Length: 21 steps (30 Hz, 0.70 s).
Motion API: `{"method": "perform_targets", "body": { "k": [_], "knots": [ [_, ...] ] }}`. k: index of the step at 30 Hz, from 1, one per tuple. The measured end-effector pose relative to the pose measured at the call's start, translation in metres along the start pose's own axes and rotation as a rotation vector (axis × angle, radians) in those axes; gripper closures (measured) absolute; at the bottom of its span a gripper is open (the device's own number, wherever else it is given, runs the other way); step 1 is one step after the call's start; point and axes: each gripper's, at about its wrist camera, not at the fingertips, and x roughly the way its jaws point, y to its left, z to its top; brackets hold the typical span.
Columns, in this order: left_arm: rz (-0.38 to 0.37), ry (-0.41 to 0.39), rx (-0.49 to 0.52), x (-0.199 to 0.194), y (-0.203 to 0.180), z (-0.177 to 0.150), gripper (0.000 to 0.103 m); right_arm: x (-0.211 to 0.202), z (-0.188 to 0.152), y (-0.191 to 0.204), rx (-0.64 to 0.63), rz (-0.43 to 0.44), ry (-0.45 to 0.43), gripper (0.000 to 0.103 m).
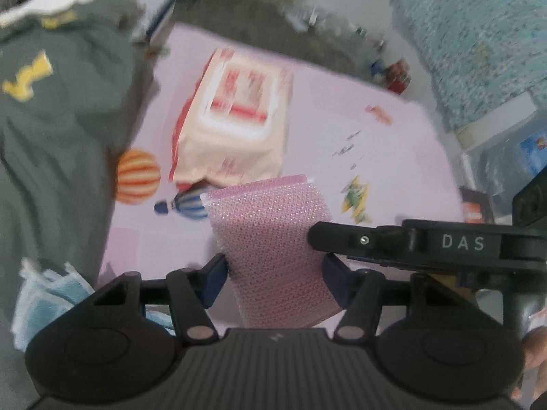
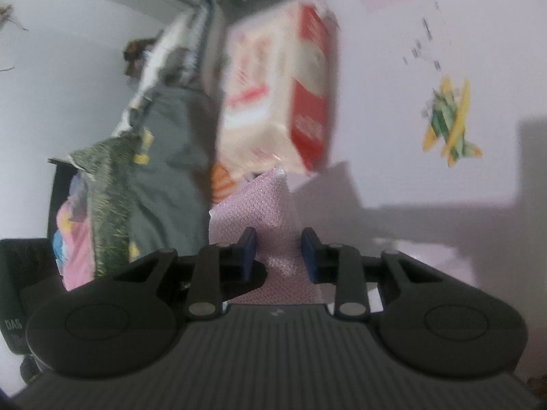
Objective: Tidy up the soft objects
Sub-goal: 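Grasp the pink bubble-wrap pouch with both grippers, then carry the pink pouch with both grippers into the cardboard box and release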
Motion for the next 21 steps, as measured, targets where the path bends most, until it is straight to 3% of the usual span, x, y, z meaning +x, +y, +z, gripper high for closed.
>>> {"method": "perform_targets", "body": {
  "k": [6,12,16,21],
  "knots": [
    [-0.058,-0.071,0.064,-0.054,-0.054,-0.013,0.041,-0.081,-0.015,0.020,-0.070,0.035,-0.106,0.075],
    [-0.131,-0.082,0.206,-0.079,-0.146,-0.040,0.040,-0.186,-0.050,-0.009,-0.026,0.041,-0.219,0.075],
    [-0.201,-0.047,0.307,-0.068,-0.218,-0.056,0.037,-0.257,-0.076,-0.050,0.035,0.004,-0.314,0.074],
    [-0.261,0.052,0.396,-0.022,-0.305,-0.072,0.037,-0.324,-0.099,-0.118,0.161,-0.092,-0.401,0.074]
  ]
}}
